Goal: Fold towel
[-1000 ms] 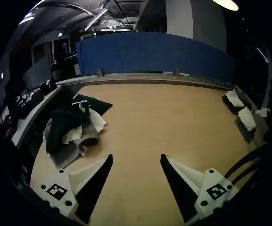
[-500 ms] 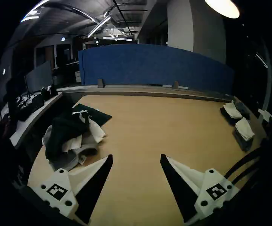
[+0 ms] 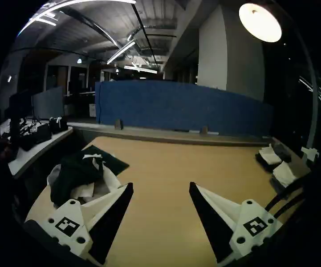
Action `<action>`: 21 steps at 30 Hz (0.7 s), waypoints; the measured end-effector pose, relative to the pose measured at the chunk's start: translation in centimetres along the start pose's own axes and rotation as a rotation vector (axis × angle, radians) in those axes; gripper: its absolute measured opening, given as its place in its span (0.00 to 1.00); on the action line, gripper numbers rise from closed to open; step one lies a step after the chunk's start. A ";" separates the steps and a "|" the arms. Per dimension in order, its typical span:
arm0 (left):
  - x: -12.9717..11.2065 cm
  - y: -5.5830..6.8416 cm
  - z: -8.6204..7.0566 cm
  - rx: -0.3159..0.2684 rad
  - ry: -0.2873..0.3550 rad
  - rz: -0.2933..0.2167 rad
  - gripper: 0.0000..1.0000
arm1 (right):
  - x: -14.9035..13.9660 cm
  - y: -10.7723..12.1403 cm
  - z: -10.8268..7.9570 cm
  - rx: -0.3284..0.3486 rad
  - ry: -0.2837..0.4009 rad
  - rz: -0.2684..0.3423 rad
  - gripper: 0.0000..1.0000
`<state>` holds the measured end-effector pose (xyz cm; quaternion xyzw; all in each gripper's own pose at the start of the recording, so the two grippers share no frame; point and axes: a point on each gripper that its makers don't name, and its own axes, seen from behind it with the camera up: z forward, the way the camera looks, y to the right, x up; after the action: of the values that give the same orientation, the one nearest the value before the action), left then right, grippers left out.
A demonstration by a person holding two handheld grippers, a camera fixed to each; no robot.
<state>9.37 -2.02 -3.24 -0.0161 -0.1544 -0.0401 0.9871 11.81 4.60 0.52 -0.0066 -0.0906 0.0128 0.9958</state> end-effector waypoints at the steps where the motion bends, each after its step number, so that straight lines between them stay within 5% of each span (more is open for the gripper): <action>1: 1.3 0.2 -0.3 -0.008 0.042 -0.002 0.93 | 0.0 -0.2 0.0 0.002 0.000 -0.001 1.00; 6: 5.5 0.9 -1.1 -0.033 0.189 0.009 0.93 | 0.3 -1.0 -0.2 0.005 0.008 0.006 1.00; 12: 6.0 0.6 -1.0 -0.020 0.220 0.050 0.93 | 0.6 -1.8 -0.5 0.010 0.014 0.023 1.00; 21: 5.7 0.3 -1.2 -0.016 0.263 0.034 0.93 | 1.2 -2.7 -1.8 -0.013 0.030 0.035 1.00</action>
<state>15.21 -2.24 -2.65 -0.0214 -0.0228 -0.0262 0.9992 13.41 1.91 -0.94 -0.0150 -0.0757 0.0294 0.9966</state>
